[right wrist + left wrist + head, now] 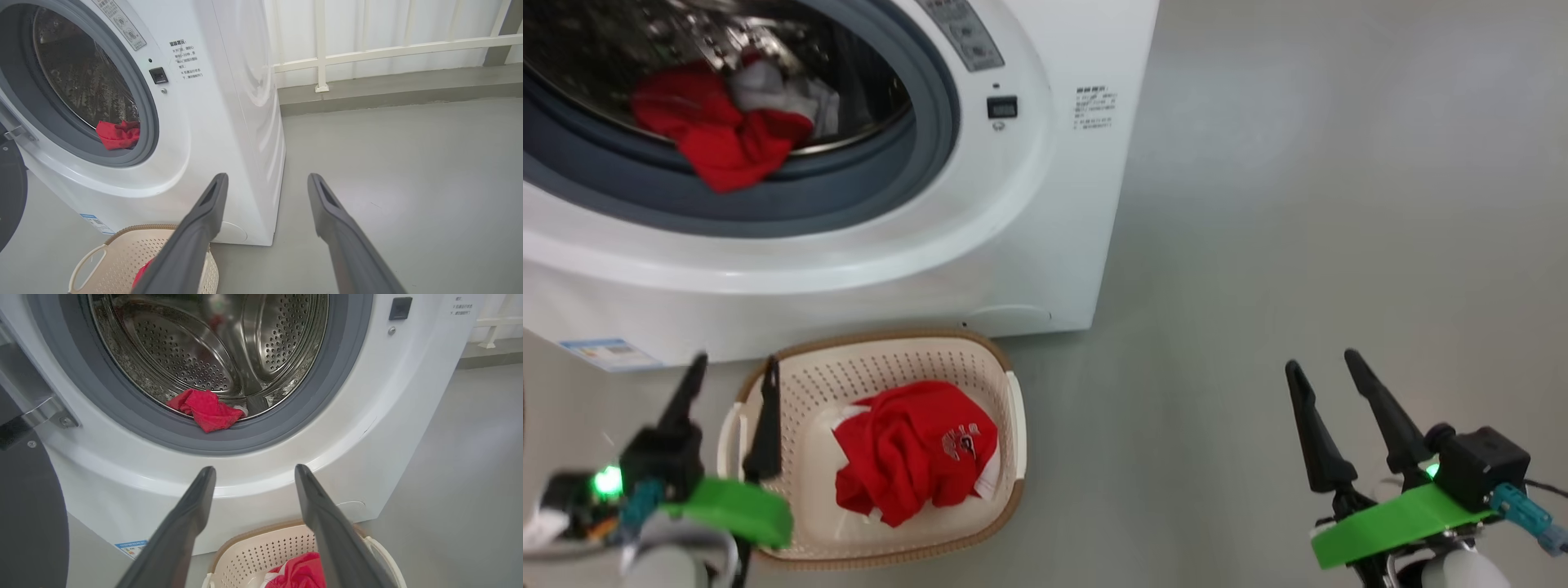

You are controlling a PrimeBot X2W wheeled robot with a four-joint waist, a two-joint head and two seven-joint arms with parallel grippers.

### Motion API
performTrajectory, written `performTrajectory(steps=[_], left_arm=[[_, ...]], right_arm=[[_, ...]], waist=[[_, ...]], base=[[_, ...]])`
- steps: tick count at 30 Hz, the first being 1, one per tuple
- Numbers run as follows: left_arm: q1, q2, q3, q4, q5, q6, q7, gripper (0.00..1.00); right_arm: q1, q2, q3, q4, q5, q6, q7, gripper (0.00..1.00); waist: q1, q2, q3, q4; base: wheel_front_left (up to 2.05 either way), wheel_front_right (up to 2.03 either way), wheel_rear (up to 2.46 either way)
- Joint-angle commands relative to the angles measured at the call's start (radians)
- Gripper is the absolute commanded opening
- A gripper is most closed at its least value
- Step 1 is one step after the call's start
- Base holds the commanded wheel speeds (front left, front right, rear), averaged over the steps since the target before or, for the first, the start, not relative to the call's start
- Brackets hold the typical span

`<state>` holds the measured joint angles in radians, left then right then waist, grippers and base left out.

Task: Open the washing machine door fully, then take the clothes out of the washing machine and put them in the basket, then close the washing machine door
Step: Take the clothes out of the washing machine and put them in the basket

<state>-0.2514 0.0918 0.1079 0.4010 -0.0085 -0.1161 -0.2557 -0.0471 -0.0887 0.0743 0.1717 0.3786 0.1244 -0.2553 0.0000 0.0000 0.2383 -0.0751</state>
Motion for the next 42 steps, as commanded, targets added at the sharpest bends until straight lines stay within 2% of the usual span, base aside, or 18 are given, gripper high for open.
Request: performTrajectory(steps=[1, 11, 21, 27, 42], left_arm=[[-0.063, 0.040, 0.023, 0.004, 0.017, 0.013, -0.006, 1.00], [-0.431, 0.162, -0.055, 0.335, 0.142, 0.071, 0.004, 1.00], [-0.707, 0.209, -0.142, 0.580, 0.236, 0.122, 0.058, 1.00], [-0.833, 0.230, -0.165, 0.691, 0.259, 0.156, 0.098, 1.00], [-1.006, 0.311, -0.175, 0.850, 0.246, 0.185, 0.149, 1.00]], right_arm=[[-0.035, -0.004, 0.022, -0.024, -0.002, 0.006, -0.006, 1.00], [-0.104, 0.015, 0.049, -0.018, -0.002, 0.006, -0.006, 1.00], [-0.121, 0.026, 0.066, -0.015, -0.002, 0.006, -0.006, 1.00], [-0.140, 0.032, 0.081, -0.016, 0.000, 0.006, -0.006, 1.00], [-0.173, 0.038, 0.114, -0.016, 0.015, 0.006, -0.006, 1.00]], waist=[[0.0000, 0.0000, 0.064, -0.011], [0.0000, 0.0000, 0.146, -0.052], [0.0000, 0.0000, 0.169, -0.079], [0.0000, 0.0000, 0.194, -0.096], [0.0000, 0.0000, 0.269, -0.156]], base=[[0.00, 0.00, 0.00], [0.00, 0.00, 0.00], [0.00, 0.00, 0.00], [0.00, 0.00, 0.00], [0.00, 0.00, 0.00]])
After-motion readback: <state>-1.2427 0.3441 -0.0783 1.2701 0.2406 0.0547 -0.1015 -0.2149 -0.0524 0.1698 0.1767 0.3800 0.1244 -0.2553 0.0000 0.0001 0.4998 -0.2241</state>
